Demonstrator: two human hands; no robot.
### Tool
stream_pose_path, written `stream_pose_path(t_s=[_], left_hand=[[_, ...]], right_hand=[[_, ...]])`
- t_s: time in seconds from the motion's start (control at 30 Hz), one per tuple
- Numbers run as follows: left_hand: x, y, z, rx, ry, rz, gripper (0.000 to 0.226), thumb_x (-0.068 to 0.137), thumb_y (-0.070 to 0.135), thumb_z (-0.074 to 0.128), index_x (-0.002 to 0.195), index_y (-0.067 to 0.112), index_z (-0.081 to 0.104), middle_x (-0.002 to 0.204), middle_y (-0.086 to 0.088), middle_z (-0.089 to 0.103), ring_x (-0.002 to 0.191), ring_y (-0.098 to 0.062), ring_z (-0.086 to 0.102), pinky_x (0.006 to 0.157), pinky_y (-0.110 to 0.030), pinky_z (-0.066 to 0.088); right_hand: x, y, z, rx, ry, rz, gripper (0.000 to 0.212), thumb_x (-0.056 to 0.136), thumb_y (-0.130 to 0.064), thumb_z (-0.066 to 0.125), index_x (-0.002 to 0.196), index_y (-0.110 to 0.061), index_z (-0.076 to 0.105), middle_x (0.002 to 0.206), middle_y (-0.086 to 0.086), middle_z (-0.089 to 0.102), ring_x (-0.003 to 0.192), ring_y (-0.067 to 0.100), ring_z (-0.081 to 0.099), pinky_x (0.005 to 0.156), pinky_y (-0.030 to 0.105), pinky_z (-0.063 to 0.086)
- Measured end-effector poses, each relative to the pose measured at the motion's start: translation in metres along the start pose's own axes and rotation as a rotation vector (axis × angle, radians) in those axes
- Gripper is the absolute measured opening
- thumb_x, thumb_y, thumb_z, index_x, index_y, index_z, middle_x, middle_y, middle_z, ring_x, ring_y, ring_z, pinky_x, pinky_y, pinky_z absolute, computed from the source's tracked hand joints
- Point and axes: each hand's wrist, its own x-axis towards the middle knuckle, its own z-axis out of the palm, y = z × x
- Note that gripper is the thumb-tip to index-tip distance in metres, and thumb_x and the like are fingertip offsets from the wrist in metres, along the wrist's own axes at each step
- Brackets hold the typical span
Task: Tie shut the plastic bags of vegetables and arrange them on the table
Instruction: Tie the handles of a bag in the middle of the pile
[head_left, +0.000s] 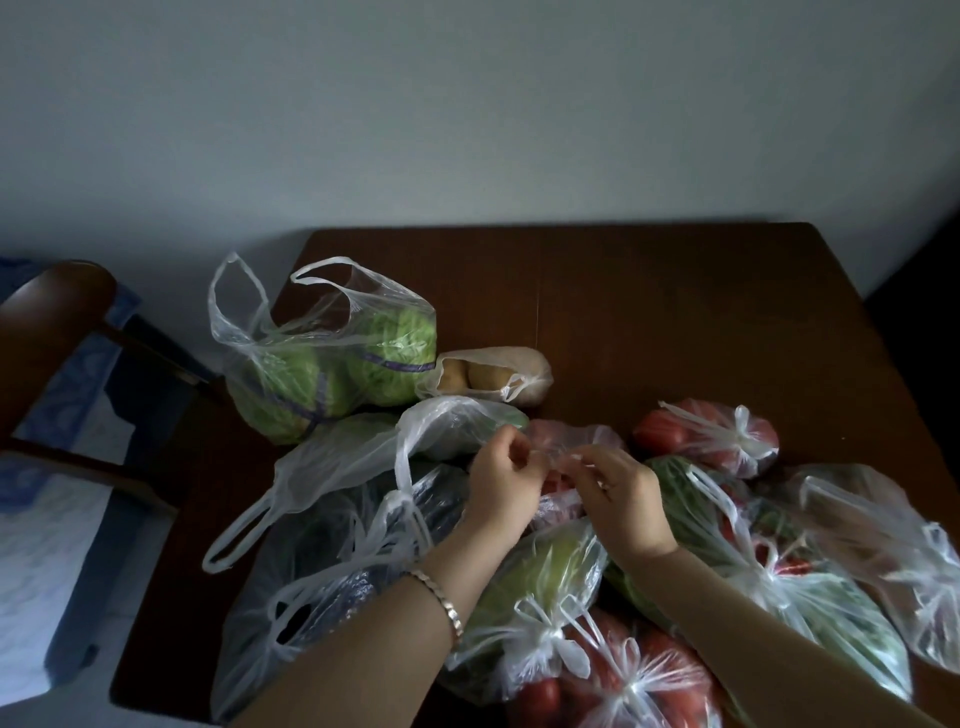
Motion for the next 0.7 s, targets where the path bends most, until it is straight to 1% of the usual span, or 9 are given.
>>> stream_pose_path(t_s=[0.07, 0.17, 0.23, 0.33, 0.43, 0.53, 0.6, 0.67, 0.7], left_hand=[[0.009, -0.003, -0.003, -0.002, 0.128, -0.060, 0.019, 0.084, 0.008, 0.060, 0.072, 0.015, 0.049, 0.068, 0.005, 0.053, 0.063, -0.010, 0.050, 0.056, -0.017, 0.038], [0.021, -0.011, -0.009, -0.042, 0.263, -0.161, 0.011, 0.087, 0.008, 0.057, 0.081, 0.008, 0.048, 0.072, 0.004, 0.052, 0.070, -0.015, 0.053, 0.059, -0.022, 0.042], [0.027, -0.023, -0.011, -0.096, 0.299, -0.267, 0.013, 0.090, 0.008, 0.053, 0.080, 0.008, 0.045, 0.080, -0.006, 0.059, 0.075, -0.023, 0.059, 0.068, -0.034, 0.053], [0.035, -0.045, -0.013, -0.362, 0.328, -0.455, 0.022, 0.094, 0.003, 0.044, 0.075, 0.012, 0.037, 0.096, -0.025, 0.063, 0.062, -0.024, 0.064, 0.056, -0.031, 0.054], [0.037, -0.052, -0.010, -0.618, 0.342, -0.662, 0.009, 0.097, 0.001, 0.035, 0.090, 0.003, 0.040, 0.108, -0.030, 0.057, 0.084, -0.041, 0.066, 0.064, -0.037, 0.054], [0.039, -0.044, -0.009, -0.889, 0.319, -0.799, 0.030, 0.099, 0.006, 0.026, 0.123, -0.004, 0.042, 0.130, -0.024, 0.049, 0.121, -0.041, 0.051, 0.095, -0.046, 0.044], [0.041, -0.041, -0.006, -0.843, 0.283, -0.727, 0.032, 0.100, 0.013, 0.029, 0.123, -0.003, 0.046, 0.118, -0.019, 0.058, 0.111, -0.033, 0.057, 0.096, -0.045, 0.043], [0.034, -0.030, -0.006, -0.688, 0.151, -0.594, 0.023, 0.098, 0.013, 0.040, 0.091, 0.000, 0.056, 0.083, -0.013, 0.060, 0.079, -0.023, 0.060, 0.081, -0.038, 0.051], [0.029, -0.027, -0.006, -0.622, 0.058, -0.519, 0.025, 0.097, 0.010, 0.042, 0.076, 0.002, 0.056, 0.078, -0.011, 0.060, 0.076, -0.022, 0.059, 0.079, -0.036, 0.051]], right_hand=[[0.006, -0.009, -0.001, 0.071, 0.079, 0.094, 0.028, 0.085, -0.026, 0.055, 0.077, -0.003, 0.069, 0.073, 0.001, 0.062, 0.067, 0.005, 0.055, 0.066, 0.004, 0.041], [0.013, -0.010, 0.001, 0.515, 0.031, 0.594, 0.031, 0.093, -0.023, 0.049, 0.069, -0.014, 0.066, 0.075, 0.008, 0.062, 0.068, 0.014, 0.056, 0.065, 0.023, 0.044], [0.012, 0.003, 0.002, 0.736, 0.076, 0.879, 0.037, 0.095, -0.024, 0.045, 0.062, -0.017, 0.060, 0.066, 0.006, 0.057, 0.060, 0.016, 0.048, 0.057, 0.026, 0.039], [0.013, 0.027, -0.005, 0.607, 0.151, 1.127, 0.036, 0.094, -0.028, 0.046, 0.061, -0.016, 0.052, 0.063, 0.002, 0.050, 0.055, 0.012, 0.040, 0.049, 0.023, 0.032], [0.016, 0.045, -0.005, 0.498, 0.209, 1.236, 0.038, 0.094, -0.025, 0.045, 0.058, -0.012, 0.049, 0.061, 0.004, 0.048, 0.046, 0.012, 0.032, 0.033, 0.019, 0.026], [0.021, 0.048, 0.001, 0.587, 0.376, 1.325, 0.039, 0.094, -0.022, 0.045, 0.058, -0.008, 0.047, 0.060, 0.006, 0.047, 0.041, 0.012, 0.032, 0.026, 0.013, 0.024], [0.025, 0.043, 0.001, 0.705, 0.479, 1.339, 0.039, 0.095, -0.022, 0.046, 0.058, -0.007, 0.047, 0.061, 0.006, 0.050, 0.033, 0.009, 0.037, 0.028, 0.014, 0.028], [0.029, 0.032, -0.002, 0.651, 0.407, 1.209, 0.038, 0.094, -0.024, 0.048, 0.060, -0.008, 0.052, 0.061, 0.005, 0.053, 0.040, 0.010, 0.044, 0.037, 0.019, 0.039], [0.031, 0.023, -0.005, 0.582, 0.310, 1.097, 0.036, 0.094, -0.025, 0.049, 0.062, -0.008, 0.055, 0.061, 0.005, 0.054, 0.047, 0.012, 0.046, 0.046, 0.022, 0.043]])
